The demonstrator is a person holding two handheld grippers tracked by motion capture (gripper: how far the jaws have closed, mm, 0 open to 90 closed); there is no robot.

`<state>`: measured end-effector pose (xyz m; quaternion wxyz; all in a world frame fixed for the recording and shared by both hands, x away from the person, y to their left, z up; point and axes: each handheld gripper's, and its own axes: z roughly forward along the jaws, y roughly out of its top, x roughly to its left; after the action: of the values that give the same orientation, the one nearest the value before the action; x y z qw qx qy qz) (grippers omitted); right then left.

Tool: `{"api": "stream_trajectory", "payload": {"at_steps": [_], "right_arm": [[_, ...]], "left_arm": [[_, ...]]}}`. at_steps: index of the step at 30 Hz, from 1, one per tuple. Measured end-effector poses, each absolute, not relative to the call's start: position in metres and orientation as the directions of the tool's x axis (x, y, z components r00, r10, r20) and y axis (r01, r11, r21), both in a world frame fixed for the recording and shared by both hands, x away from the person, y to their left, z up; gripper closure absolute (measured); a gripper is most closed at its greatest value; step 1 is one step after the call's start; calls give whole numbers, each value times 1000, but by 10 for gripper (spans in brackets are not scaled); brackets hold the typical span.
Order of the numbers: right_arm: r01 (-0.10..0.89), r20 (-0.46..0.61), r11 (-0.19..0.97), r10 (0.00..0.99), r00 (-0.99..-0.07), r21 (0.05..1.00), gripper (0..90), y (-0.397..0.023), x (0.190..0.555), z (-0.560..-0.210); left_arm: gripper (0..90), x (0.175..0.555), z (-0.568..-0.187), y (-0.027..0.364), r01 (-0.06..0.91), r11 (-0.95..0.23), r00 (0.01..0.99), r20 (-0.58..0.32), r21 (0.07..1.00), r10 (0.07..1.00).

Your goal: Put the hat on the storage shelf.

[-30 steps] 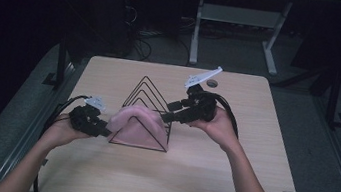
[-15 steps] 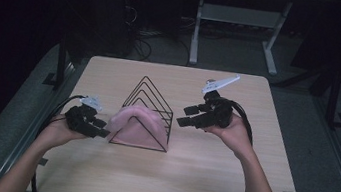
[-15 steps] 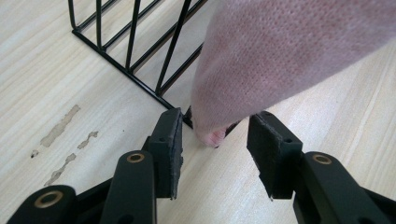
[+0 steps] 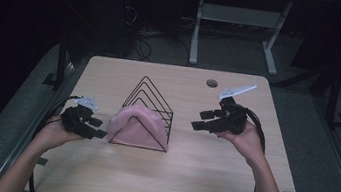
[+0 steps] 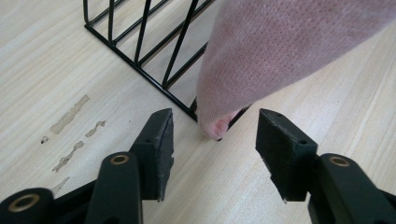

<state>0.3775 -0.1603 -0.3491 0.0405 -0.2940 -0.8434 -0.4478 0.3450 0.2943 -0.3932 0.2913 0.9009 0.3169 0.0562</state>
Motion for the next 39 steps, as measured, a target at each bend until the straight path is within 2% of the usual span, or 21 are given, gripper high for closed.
{"api": "stream_trajectory", "payload": {"at_steps": [18,32,39], "right_arm": [[601,358,380,542,-760,703,280,-197,366,-370],[629,368,371,569,-735,683,276,-217,358,-392],[652,357,352,617,-701,672,278,-235,348,-405]], "left_arm": [[343,341,-392,297,556,-603,773,-89,572,628],[312,336,-393,302,561,-596,766,-89,574,636],[305,333,-395,304,576,-585,755,-98,571,649]]}}
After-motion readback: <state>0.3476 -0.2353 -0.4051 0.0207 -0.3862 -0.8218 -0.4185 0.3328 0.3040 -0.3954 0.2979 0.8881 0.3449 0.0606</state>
